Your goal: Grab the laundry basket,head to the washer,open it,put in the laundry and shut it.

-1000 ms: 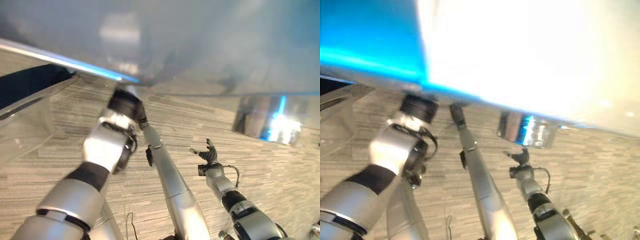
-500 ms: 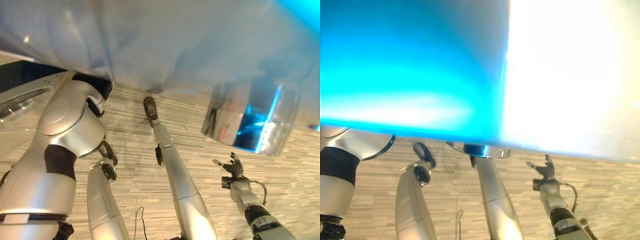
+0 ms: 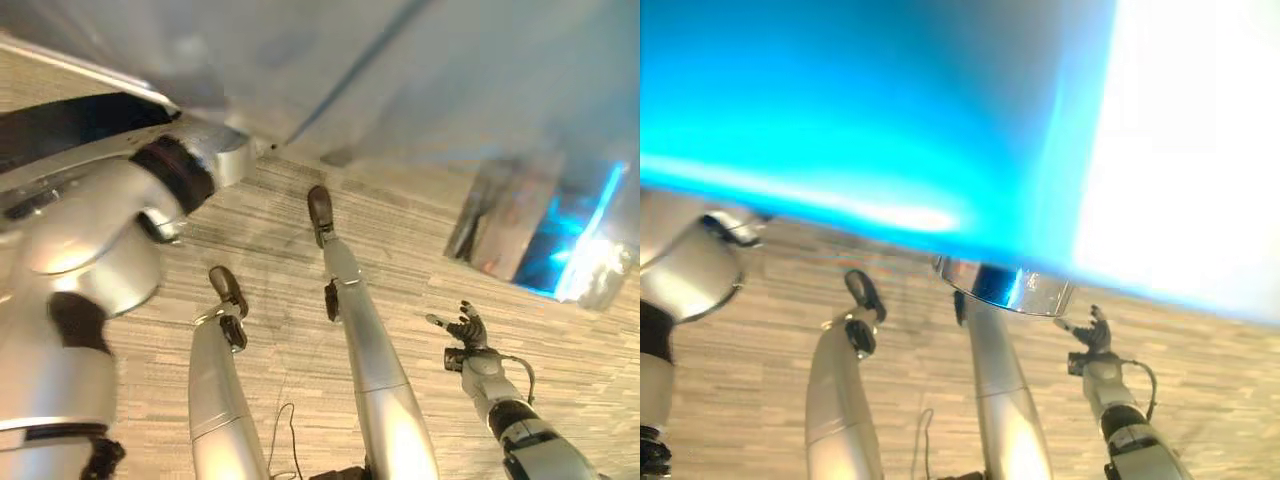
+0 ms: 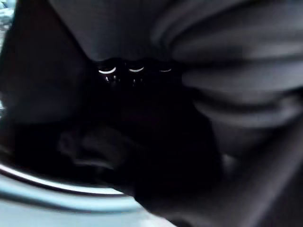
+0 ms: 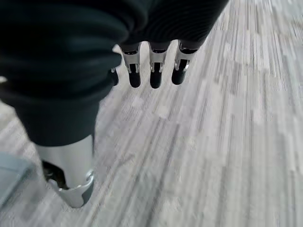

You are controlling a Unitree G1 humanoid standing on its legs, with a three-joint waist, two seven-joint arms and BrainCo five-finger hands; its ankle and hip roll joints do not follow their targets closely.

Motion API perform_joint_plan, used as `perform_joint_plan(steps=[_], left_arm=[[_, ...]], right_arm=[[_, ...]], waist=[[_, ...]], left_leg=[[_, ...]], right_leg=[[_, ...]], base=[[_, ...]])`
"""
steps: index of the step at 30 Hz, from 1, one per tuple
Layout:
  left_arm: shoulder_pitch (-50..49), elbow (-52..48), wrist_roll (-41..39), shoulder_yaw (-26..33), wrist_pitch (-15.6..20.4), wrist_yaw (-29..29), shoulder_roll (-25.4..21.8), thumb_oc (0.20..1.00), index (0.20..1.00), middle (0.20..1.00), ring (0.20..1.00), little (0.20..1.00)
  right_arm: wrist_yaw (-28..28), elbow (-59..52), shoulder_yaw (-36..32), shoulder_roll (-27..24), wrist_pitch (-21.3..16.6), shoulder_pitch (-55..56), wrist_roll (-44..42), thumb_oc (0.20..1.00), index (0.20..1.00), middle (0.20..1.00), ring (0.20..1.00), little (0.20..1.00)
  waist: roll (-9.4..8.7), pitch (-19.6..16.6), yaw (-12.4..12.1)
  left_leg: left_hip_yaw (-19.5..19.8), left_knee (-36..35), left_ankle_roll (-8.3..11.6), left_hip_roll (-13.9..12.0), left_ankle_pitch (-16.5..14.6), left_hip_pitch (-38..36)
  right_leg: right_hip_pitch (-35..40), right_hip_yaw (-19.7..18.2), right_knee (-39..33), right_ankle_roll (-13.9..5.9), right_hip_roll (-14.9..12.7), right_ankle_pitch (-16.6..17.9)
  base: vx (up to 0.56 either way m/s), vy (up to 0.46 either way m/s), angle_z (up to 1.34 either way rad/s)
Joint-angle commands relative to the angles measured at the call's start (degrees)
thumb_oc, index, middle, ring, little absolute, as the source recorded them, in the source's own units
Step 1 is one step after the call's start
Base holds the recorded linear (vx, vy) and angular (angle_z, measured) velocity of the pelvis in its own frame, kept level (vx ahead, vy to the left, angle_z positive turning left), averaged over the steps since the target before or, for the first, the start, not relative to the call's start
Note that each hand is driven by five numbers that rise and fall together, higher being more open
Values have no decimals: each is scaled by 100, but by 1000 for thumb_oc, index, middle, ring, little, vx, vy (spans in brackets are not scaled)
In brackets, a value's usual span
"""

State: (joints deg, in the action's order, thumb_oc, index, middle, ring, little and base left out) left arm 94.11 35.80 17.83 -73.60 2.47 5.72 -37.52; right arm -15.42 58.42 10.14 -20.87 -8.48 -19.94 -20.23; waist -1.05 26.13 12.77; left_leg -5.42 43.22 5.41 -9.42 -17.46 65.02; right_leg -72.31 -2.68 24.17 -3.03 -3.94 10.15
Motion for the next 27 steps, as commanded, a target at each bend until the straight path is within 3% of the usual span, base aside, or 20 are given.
perform_joint_plan(steps=[1,7,14,16,17,18,20,21,24,27], left_arm=[[751,-598,-539,287,295,-407,-585,1000,1000,1000,1000,1000],[650,-843,-1172,167,539,-810,-574,1000,1000,1000,1000,1000],[968,248,-1911,1132,712,129,344,1000,1000,1000,1000,1000],[1381,898,-1388,1062,623,494,594,1000,1000,1000,1000,1000],[1740,1243,-700,790,531,803,662,1000,1000,1000,1000,1000],[1755,1274,-688,772,542,821,685,1000,1000,1000,1000,1000],[2543,2257,1289,-144,159,1555,930,1000,1000,1000,1000,1000],[2551,2300,1308,-167,166,1583,957,1000,1000,1000,1000,1000],[2566,2873,2420,-493,-217,1828,1139,1000,1000,1000,1000,1000],[2343,3027,2845,-321,-532,2050,1076,1000,1000,1000,1000,1000]], right_arm=[[154,-230,-106,-297,144,834,-63,1000,1000,1000,1000,1000],[328,-158,-218,-474,198,897,32,1000,1000,1000,1000,1000],[448,-228,-171,-621,91,992,116,1000,1000,1000,1000,1000],[449,-177,-145,-662,37,999,109,1000,1000,1000,1000,1000],[459,-147,-120,-694,0,969,108,1000,1000,1000,1000,1000],[460,-140,-126,-681,-2,956,108,1000,1000,1000,1000,1000],[328,61,24,-727,-262,732,112,1000,1000,1000,1000,1000],[326,83,30,-704,-273,707,110,1000,1000,1000,1000,1000],[69,231,185,-714,-462,472,149,1000,1000,1000,1000,1000],[13,373,92,-965,-683,574,123,1000,1000,1000,1000,1000]], waist=[[246,-246,260],[252,-226,331],[185,-296,502],[154,-292,586],[125,-283,648],[107,-270,637],[23,-280,825],[0,-268,819],[-48,-276,942],[-23,-277,1008]], left_leg=[[433,-144,-54,-281,-555,-1088],[421,-379,-15,-169,-443,-1270],[210,-610,-6,-238,-440,-1510],[138,-646,-6,-299,-463,-1566],[94,-684,-5,-340,-481,-1606],[86,-685,-5,-341,-484,-1616],[-15,-751,7,-499,-527,-1705],[-21,-750,9,-502,-530,-1712],[-85,-804,49,-612,-543,-1786],[-59,-945,109,-638,-448,-1844]], right_leg=[[337,-80,54,-745,-310,-649],[521,-155,-136,-776,-405,-563],[430,-302,-209,-818,-273,-552],[399,-326,-236,-830,-210,-563],[376,-340,-243,-837,-173,-560],[378,-346,-238,-837,-169,-562],[293,-335,-215,-858,-48,-600],[293,-340,-208,-856,-43,-604],[262,-341,-179,-859,28,-635],[287,-273,-257,-845,6,-654]], base=[[-46,70,8],[-28,34,2],[26,26,-1],[33,22,-18],[26,31,-11],[45,26,-16],[49,8,-19],[39,0,-14],[48,-36,-11],[16,-30,-3]])
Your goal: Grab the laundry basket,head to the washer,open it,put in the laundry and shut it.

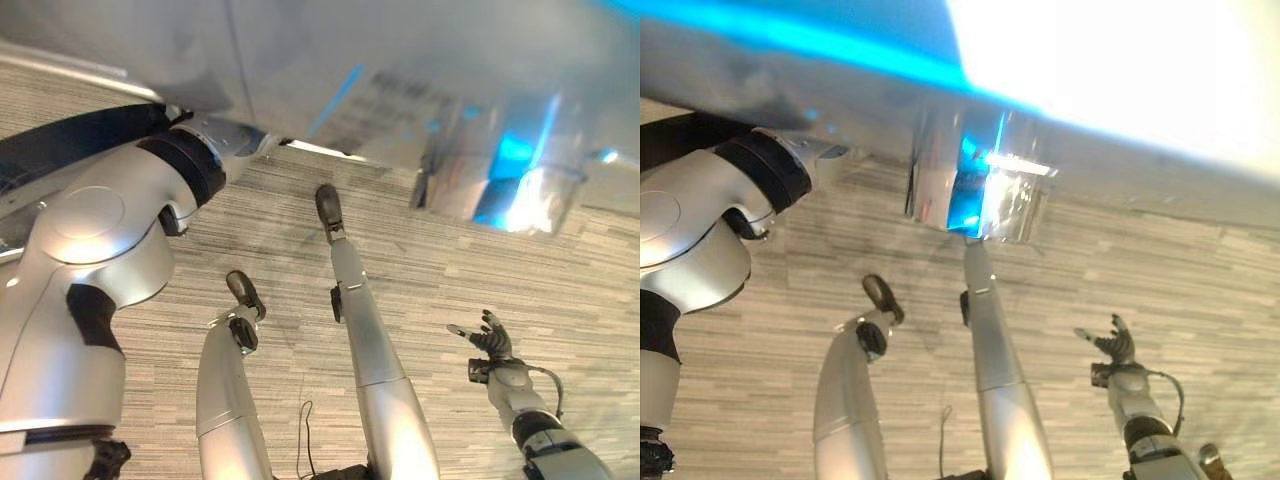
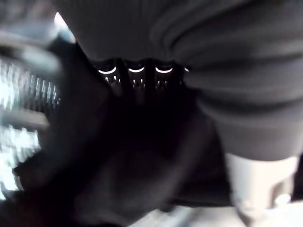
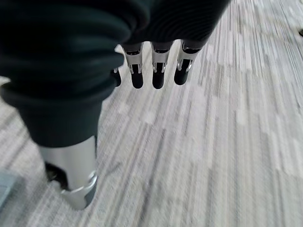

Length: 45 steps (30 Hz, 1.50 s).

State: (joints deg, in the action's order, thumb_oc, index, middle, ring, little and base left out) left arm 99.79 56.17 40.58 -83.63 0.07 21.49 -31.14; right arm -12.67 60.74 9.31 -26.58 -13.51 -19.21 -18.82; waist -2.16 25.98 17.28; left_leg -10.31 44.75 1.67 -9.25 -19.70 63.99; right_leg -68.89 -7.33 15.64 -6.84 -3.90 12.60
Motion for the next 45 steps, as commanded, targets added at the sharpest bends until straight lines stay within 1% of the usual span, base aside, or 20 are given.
perform_joint_plan(steps=[1,2,3,5,6,8,13,14,15,16,17,18,20,21,25,36,37,39,42,45], left_arm=[[1522,1239,323,854,-356,241,530,1000,1000,1000,1000,1000],[868,1827,-753,1792,-213,-608,873,1000,1000,1000,1000,1000],[397,2050,-1335,2244,-148,-1212,1080,1000,1000,1000,1000,1000],[-84,2056,-1790,2626,-168,-1520,1399,1000,1000,1000,1000,1000],[-93,2054,-1792,2628,-170,-1520,1402,1000,1000,1000,1000,1000],[95,1797,-2047,2786,-44,-983,1377,1000,1000,1000,1000,1000],[-80,1336,-1931,2595,60,-742,973,1000,1000,1000,1000,1000],[-434,457,-2313,2840,273,-544,687,1000,1000,1000,1000,1000],[-735,-263,-2564,3047,382,-392,413,1000,1000,1000,1000,1000],[-1581,-1682,-2948,3658,686,-49,-106,1000,1000,1000,1000,1000],[-2044,-2387,-2995,3973,762,108,-310,1000,1000,1000,1000,1000],[-2919,-3270,-3079,4515,756,38,-344,1000,1000,1000,1000,1000],[-3243,-3512,-3042,4668,753,18,-367,1000,1000,1000,1000,1000],[-3942,-3790,-3004,4998,703,-184,-264,1000,1000,1000,1000,1000],[-5346,-3951,-3208,5528,601,-620,80,1000,1000,1000,1000,1000],[-8213,-4148,-3336,6221,690,-1375,-54,1000,1000,1000,1000,1000],[-8645,-3738,-3444,6326,700,-1415,111,1000,1000,1000,1000,1000],[-8810,-3541,-3505,6353,692,-1426,146,1000,1000,1000,1000,1000],[-9224,-2448,-3430,6522,529,-1365,398,1000,1000,1000,1000,1000],[-9488,-1811,-3401,6756,400,-1294,556,1000,1000,1000,1000,1000]], right_arm=[[-294,215,170,-374,-159,460,-137,1000,1000,1000,1000,1000],[-326,255,227,-318,10,238,-237,1000,1000,1000,1000,1000],[-279,198,293,-261,192,292,-232,1000,1000,1000,1000,1000],[-158,203,432,-103,434,470,-194,1000,1000,1000,1000,1000],[-158,200,433,-106,435,480,-195,1000,1000,1000,1000,1000],[-84,423,583,-21,462,429,-245,1000,1000,1000,1000,1000],[-96,369,620,-97,407,276,-204,1000,1000,1000,1000,1000],[-118,259,502,-64,390,371,-188,1000,1000,1000,1000,1000],[-121,160,413,-64,380,473,-168,1000,1000,1000,1000,1000],[-127,-53,224,59,326,730,-128,1000,1000,1000,1000,1000],[-116,-137,146,103,277,842,-86,1000,1000,1000,1000,1000],[-106,-248,-19,178,233,990,-85,1000,1000,1000,1000,1000],[-110,-280,-91,181,252,1054,-63,1000,1000,1000,1000,1000],[-69,-294,-218,198,337,1140,10,1000,1000,1000,1000,1000],[77,-254,-421,171,546,1210,119,1000,1000,1000,1000,1000],[300,-225,-783,230,800,1264,11,1000,1000,1000,1000,1000],[335,-161,-976,221,803,1363,-153,1000,1000,1000,1000,1000],[355,-171,-1077,186,829,1444,-204,1000,1000,1000,1000,1000],[262,-101,-1636,-157,827,1427,-542,1000,1000,1000,1000,1000],[-23,-236,-2241,-815,793,1175,-679,1000,1000,1000,1000,1000]], waist=[[86,-256,560],[43,-262,572],[42,-281,589],[45,-343,576],[52,-355,577],[100,-357,442],[158,-275,321],[203,-220,198],[170,-189,204],[207,-134,84],[218,-103,23],[191,-58,-57],[192,-56,-68],[169,-29,-134],[138,21,-275],[195,-18,-580],[190,-148,-651],[175,-187,-669],[152,-494,-792],[207,-766,-901]], left_leg=[[437,-1139,507,-655,-175,-1748],[478,-1206,553,-652,-98,-1770],[497,-1237,562,-651,-75,-1786],[554,-1242,573,-632,-52,-1785],[557,-1242,573,-633,-52,-1779],[635,-1244,594,-561,13,-1745],[695,-1230,593,-460,34,-1708],[721,-1226,570,-386,38,-1684],[718,-1230,556,-272,224,-1584],[757,-1234,537,-185,258,-1567],[784,-1229,527,-149,263,-1559],[817,-1224,514,-107,264,-1569],[825,-1222,501,-88,258,-1586],[854,-1242,474,-44,257,-1642],[893,-1351,406,95,264,-1887],[994,-1834,326,345,326,-3101],[1034,-2006,318,373,346,-3560],[1069,-2083,305,378,353,-3802],[1147,-2497,290,324,363,-4690],[1192,-2869,290,305,424,-5268]], right_leg=[[-51,208,598,-444,-3,-900],[-24,226,583,-394,-9,-890],[-12,244,582,-381,-2,-885],[-2,272,569,-358,-5,-866],[-5,275,568,-358,-5,-866],[39,276,573,-339,-71,-829],[123,319,591,-340,-179,-816],[181,331,582,-356,-234,-816],[192,310,456,-318,-331,-625],[262,347,420,-331,-394,-622],[303,372,405,-334,-416,-624],[387,402,373,-331,-443,-617],[421,421,365,-332,-465,-617],[530,437,349,-332,-514,-609],[845,465,300,-330,-612,-596],[2162,687,-51,-369,-863,-531],[2617,790,-81,-348,-922,-582],[2874,835,-95,-331,-954,-605],[3731,1004,-114,-333,-1003,-776],[4293,1116,-207,-362,-1039,-841]], base=[[-21,-55,-2],[-29,-75,-4],[-23,-89,-2],[-15,-53,-5],[-22,-36,-9],[-48,-39,-6],[-46,-6,3],[-131,-55,13],[-153,-51,15],[-131,-32,26],[-72,39,54],[-44,39,58],[-33,27,30],[-38,25,9],[-39,31,8],[-16,37,6],[96,43,7],[100,35,15],[126,59,27],[103,60,8]])
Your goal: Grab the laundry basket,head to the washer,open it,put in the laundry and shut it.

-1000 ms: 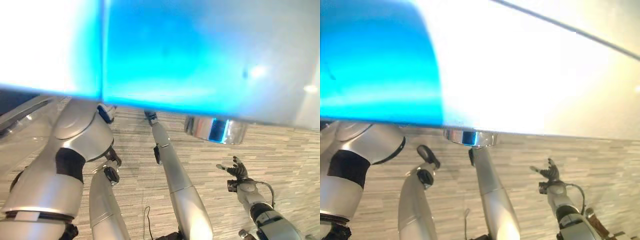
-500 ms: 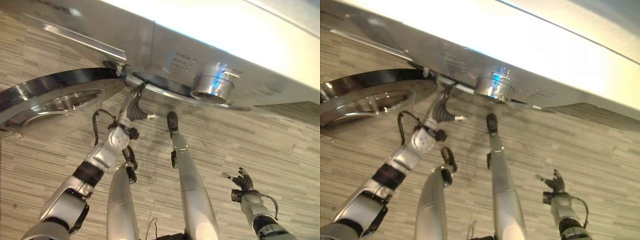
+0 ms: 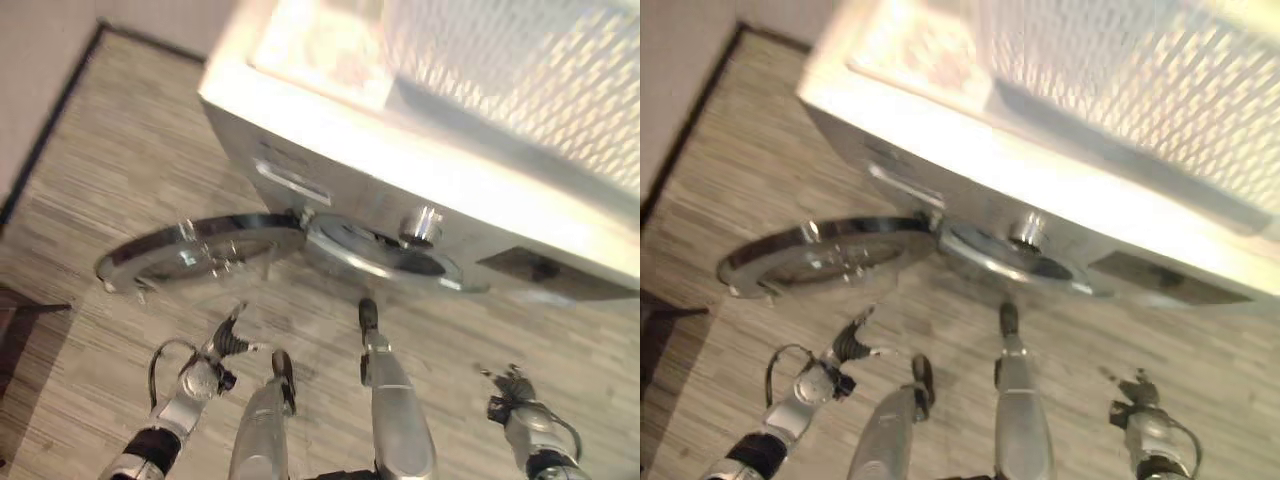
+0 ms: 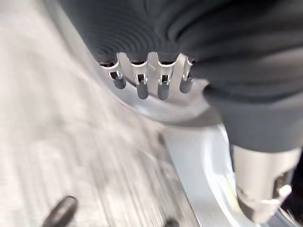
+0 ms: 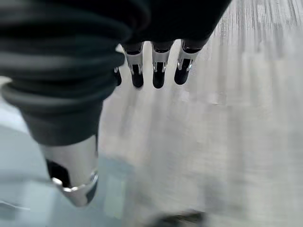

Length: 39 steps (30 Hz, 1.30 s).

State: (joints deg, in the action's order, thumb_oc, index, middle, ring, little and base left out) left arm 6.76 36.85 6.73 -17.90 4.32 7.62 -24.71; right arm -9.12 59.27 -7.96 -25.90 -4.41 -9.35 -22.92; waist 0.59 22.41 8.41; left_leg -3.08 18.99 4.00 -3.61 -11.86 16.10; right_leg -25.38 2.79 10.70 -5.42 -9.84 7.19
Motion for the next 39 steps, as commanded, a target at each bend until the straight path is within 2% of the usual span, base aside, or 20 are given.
perform_joint_plan(steps=[1,3,7,11,12,14,16,17,19,20,21,22,23,24,25,26,27,28,30,39], left_arm=[[-228,299,-25,212,-39,91,-34,1000,1000,1000,1000,1000],[-243,507,-12,250,-40,99,13,1000,1000,1000,1000,1000],[-297,1739,31,462,-25,168,-46,1000,1000,1000,1000,1000],[-487,2628,77,767,16,232,-47,1000,1000,1000,1000,1000],[-478,2639,77,762,21,234,-39,1000,1000,1000,1000,1000],[-436,3109,41,767,43,222,-24,1000,1000,1000,1000,1000],[-365,3246,8,743,68,213,7,1000,1000,1000,1000,1000],[-172,3366,-49,503,103,150,103,1000,1000,1000,1000,1000],[-106,3393,-100,364,121,146,174,1000,1000,1000,1000,1000],[-9,3364,-80,110,107,115,219,1000,1000,1000,1000,1000],[-288,3198,-128,472,62,32,954,1000,1000,1000,1000,1000],[23,3174,-77,436,51,-90,1711,1000,1000,1000,1000,1000],[-21,3271,-213,469,11,-37,1745,1000,1000,1000,1000,1000],[18,3311,-264,390,-10,-67,2190,1000,1000,1000,1000,1000],[16,3220,-162,349,-60,-135,2563,1000,1000,1000,1000,1000],[-64,3216,-147,270,-72,-128,2593,1000,1000,1000,1000,1000],[-212,3264,-117,126,-103,-163,2913,1000,1000,1000,1000,1000],[-521,3363,-74,718,-136,-263,844,1000,1000,1000,1000,1000],[-532,3347,-29,759,-111,-309,864,1000,1000,1000,1000,1000],[-555,3337,18,531,-96,-544,872,1000,1000,1000,1000,1000]], right_arm=[[-458,-48,-641,-1194,-127,25,-259,1000,1000,1000,1000,1000],[-531,-38,-870,-1548,-135,-114,-300,1000,1000,1000,1000,1000],[-826,792,-2113,-5386,-85,-989,-478,1000,1000,1000,1000,1000],[-800,1006,-3048,-7865,-106,-924,-539,1000,1000,1000,1000,1000],[-794,1013,-3048,-7877,-106,-924,-541,1000,1000,1000,1000,1000],[-706,621,-3298,-8542,-227,-1002,-639,1000,1000,1000,1000,1000],[-589,428,-3484,-8539,-248,-788,-651,1000,1000,1000,1000,1000],[-298,116,-3592,-8265,-280,-324,-550,1000,1000,1000,1000,1000],[-104,-93,-3630,-7998,-220,-134,-569,1000,1000,1000,1000,1000],[-60,-309,-2945,-7462,-261,-414,-239,1000,1000,1000,1000,1000],[152,-751,-10142,-9579,20,7518,764,1000,1000,1000,1000,1000],[715,-935,-9829,-9425,160,7518,594,1000,1000,1000,1000,1000],[629,-1702,-10040,-9108,153,7518,282,1000,1000,1000,1000,1000],[700,-2492,-9212,-8848,129,7518,466,1000,1000,1000,1000,1000],[945,-3268,-8920,-8529,149,7518,455,1000,1000,1000,1000,1000],[913,-3434,-8812,-8385,202,7518,459,1000,1000,1000,1000,1000],[1000,-4199,-8159,-7736,187,7417,601,1000,1000,1000,1000,1000],[961,-5106,-748,-4382,288,486,2111,1000,1000,1000,1000,1000],[998,-5091,-636,-4400,278,408,2120,1000,1000,1000,1000,1000],[1227,-4863,0,-4498,367,-277,2419,1000,1000,1000,1000,1000]], waist=[[-43,-524,-62],[-27,-631,-81],[-158,-1258,-80],[-312,-1734,79],[-294,-1746,68],[-421,-1939,-46],[-455,-1960,-137],[-520,-1946,-407],[-547,-1941,-545],[-573,-1881,-781],[9,-1895,-365],[679,-1651,-484],[710,-1741,-450],[1059,-1716,-580],[1425,-1676,-650],[1459,-1762,-707],[1750,-1928,-860],[-359,-2110,-217],[-356,-2108,-136],[-380,-2101,-297]], left_leg=[[476,-449,64,-268,-324,-656],[488,-681,79,-255,-223,-874],[437,-1471,229,-388,30,-1638],[212,-2080,335,-538,321,-2155],[205,-2112,328,-543,306,-2180],[57,-2365,349,-608,404,-2393],[15,-2392,356,-616,416,-2439],[21,-2399,354,-618,436,-2476],[29,-2399,344,-610,425,-2501],[67,-2399,321,-621,431,-2518],[91,-2399,303,-646,398,-2547],[90,-2399,269,-597,412,-2496],[79,-2399,266,-619,384,-2529],[83,-2399,255,-583,390,-2512],[109,-2399,234,-542,406,-2481],[114,-2399,236,-564,394,-2491],[145,-2399,220,-559,377,-2503],[152,-2399,211,-548,390,-2441],[222,-2399,206,-556,383,-2427],[336,-2399,185,-563,394,-2344]], right_leg=[[117,163,220,-520,-453,-315],[322,221,86,-542,-473,-276],[1026,415,-377,-654,-411,-231],[1285,397,-771,-734,-345,14],[1297,390,-787,-750,-338,-7],[1394,395,-932,-791,-303,46],[1433,395,-962,-791,-288,55],[1506,426,-984,-780,-300,46],[1555,416,-1001,-769,-295,34],[1602,419,-1002,-754,-290,21],[1654,413,-1009,-736,-271,2],[1640,419,-1008,-737,-308,-11],[1640,386,-1013,-714,-271,-13],[1639,376,-1015,-711,-278,-20],[1635,358,-1012,-708,-311,-33],[1648,370,-1010,-706,-293,-37],[1671,369,-1003,-698,-286,-69],[1585,326,-976,-661,-282,-76],[1609,382,-970,-661,-295,-94],[1645,437,-1043,-659,-326,-87]], base=[[65,27,15],[99,47,21],[164,43,12],[122,1,22],[46,5,-29],[96,2,-51],[45,-2,-33],[34,-3,-14],[22,-1,-13],[11,7,-17],[0,0,0],[42,37,2],[23,47,0],[15,68,11],[-2,43,15],[19,39,26],[29,10,24],[34,7,-4],[17,-9,-72],[12,-3,12]])
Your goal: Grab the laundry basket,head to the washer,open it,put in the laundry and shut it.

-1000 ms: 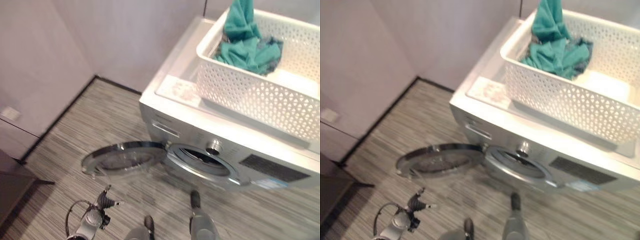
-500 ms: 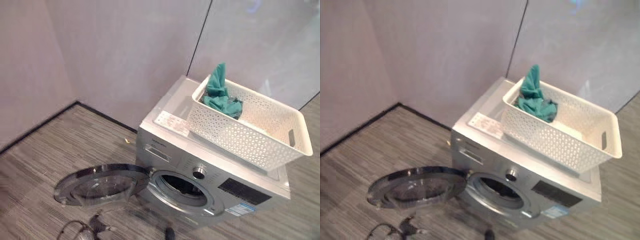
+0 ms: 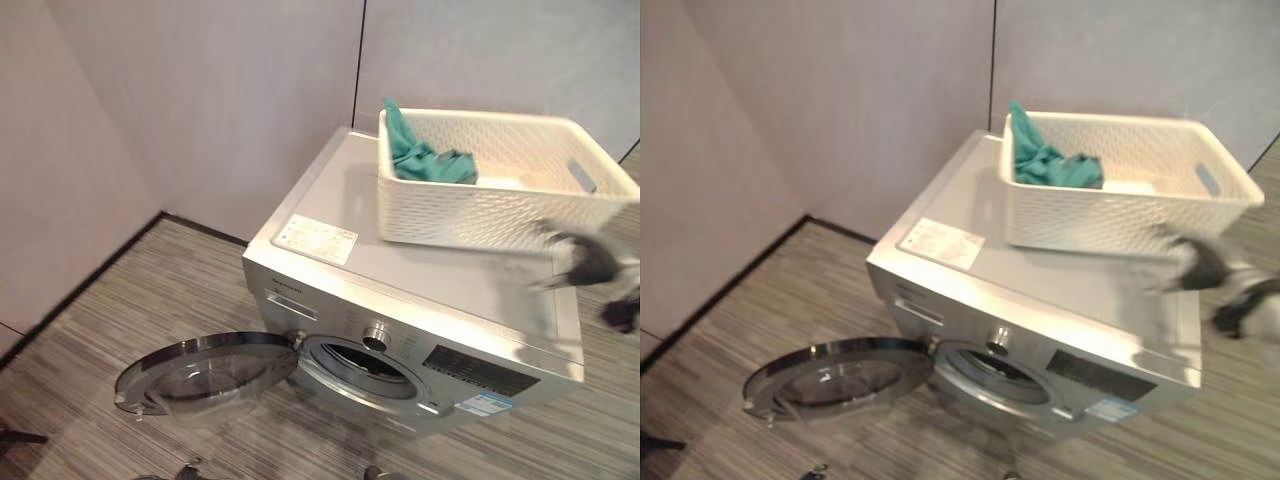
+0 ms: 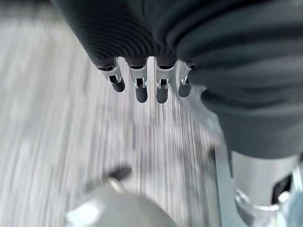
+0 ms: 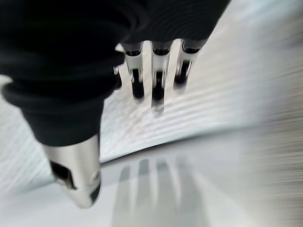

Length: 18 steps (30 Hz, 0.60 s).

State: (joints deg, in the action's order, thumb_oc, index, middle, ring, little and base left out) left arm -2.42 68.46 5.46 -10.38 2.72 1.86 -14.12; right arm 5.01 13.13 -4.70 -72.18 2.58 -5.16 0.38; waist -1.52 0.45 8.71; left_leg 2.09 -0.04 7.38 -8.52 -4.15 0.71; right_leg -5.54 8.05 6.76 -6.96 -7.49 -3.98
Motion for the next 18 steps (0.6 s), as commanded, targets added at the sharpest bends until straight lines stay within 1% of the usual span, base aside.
perform_joint_plan(steps=[1,5,6,10,13,17,18], left_arm=[[372,160,139,-228,62,19,-189,1000,1000,1000,1000,1000],[393,85,142,-265,58,15,-187,1000,1000,1000,1000,1000],[402,66,111,-326,77,7,-170,1000,1000,1000,1000,1000],[399,102,134,-392,73,0,-151,1000,1000,1000,1000,1000],[405,153,118,-394,57,-13,-124,1000,1000,1000,1000,1000],[424,208,119,-411,54,-14,-127,1000,1000,1000,1000,1000],[429,242,127,-479,48,-26,-151,1000,1000,1000,1000,1000]], right_arm=[[-182,-270,-288,132,-335,-787,123,1000,1000,1000,1000,1000],[-223,-375,-227,161,-311,-1004,255,1000,1000,1000,1000,1000],[-261,-389,-192,160,-377,-1166,128,1000,1000,1000,1000,1000],[-396,-177,53,140,-368,-1652,187,1000,1000,1000,1000,1000],[-430,-162,25,144,-364,-1680,170,1000,1000,1000,1000,1000],[-498,111,82,78,-335,-1853,257,1000,1000,1000,1000,1000],[-501,473,324,-21,-294,-2165,307,1000,1000,1000,1000,1000]], waist=[[-164,88,-336],[-158,82,-370],[-165,82,-402],[-183,69,-432],[-202,61,-437],[-244,42,-487],[-284,44,-544]], left_leg=[[-178,-496,-154,-66,-377,-796],[-144,-496,-168,-46,-383,-767],[-128,-496,-177,-34,-387,-765],[-129,-494,-195,-18,-407,-786],[-122,-492,-200,-17,-413,-796],[-77,-490,-205,-16,-424,-803],[-55,-488,-201,-24,-419,-800]], right_leg=[[-334,-89,-668,-508,-565,1037],[-311,-77,-690,-504,-584,1033],[-296,-76,-710,-506,-590,1040],[-247,-88,-747,-503,-595,1045],[-239,-87,-739,-503,-591,1038],[-193,-66,-740,-496,-596,1006],[-160,-48,-736,-489,-596,991]], base=[[13,8,-15],[10,8,4],[20,22,31],[9,9,11],[13,6,-3],[10,1,-2],[0,0,0]])
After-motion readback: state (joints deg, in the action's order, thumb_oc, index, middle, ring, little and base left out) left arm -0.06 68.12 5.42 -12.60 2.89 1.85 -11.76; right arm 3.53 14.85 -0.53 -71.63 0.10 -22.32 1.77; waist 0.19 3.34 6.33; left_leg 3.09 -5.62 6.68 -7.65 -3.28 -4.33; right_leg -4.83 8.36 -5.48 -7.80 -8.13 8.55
